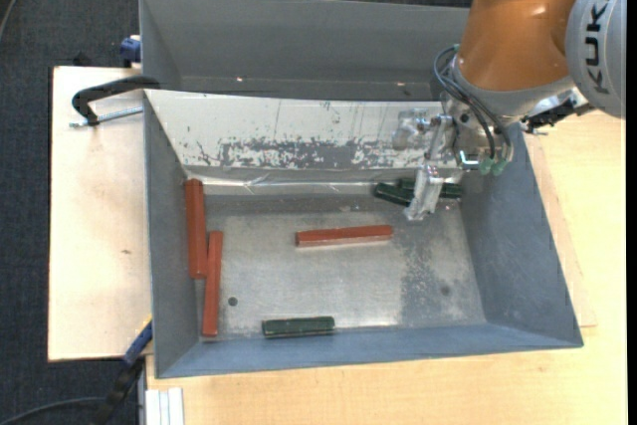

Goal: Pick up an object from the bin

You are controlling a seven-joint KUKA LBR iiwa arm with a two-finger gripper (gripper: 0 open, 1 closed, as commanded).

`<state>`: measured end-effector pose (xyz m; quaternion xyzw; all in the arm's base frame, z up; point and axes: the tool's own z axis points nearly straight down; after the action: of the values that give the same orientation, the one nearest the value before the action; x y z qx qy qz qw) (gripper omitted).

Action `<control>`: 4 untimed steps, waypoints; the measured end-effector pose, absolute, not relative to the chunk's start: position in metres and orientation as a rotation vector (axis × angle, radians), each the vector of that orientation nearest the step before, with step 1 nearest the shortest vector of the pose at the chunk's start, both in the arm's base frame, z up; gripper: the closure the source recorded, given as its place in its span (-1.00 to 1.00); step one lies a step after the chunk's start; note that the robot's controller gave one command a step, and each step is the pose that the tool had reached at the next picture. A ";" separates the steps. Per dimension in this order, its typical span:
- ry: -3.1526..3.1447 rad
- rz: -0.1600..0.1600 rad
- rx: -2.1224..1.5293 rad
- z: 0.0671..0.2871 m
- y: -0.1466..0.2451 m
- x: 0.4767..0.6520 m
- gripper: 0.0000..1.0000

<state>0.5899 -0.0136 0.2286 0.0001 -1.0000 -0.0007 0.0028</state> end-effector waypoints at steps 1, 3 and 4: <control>-3.135 -0.003 -0.018 0.069 -0.015 0.596 -1.00; -3.138 -0.004 -0.012 0.068 0.011 0.588 -1.00; -3.143 -0.002 -0.016 0.071 0.009 0.589 1.00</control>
Offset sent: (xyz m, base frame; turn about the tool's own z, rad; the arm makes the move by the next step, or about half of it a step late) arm 0.0078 -0.0028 -0.1554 0.0128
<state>0.5890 0.0087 0.0710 -0.0050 -1.0000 -0.0007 -0.0005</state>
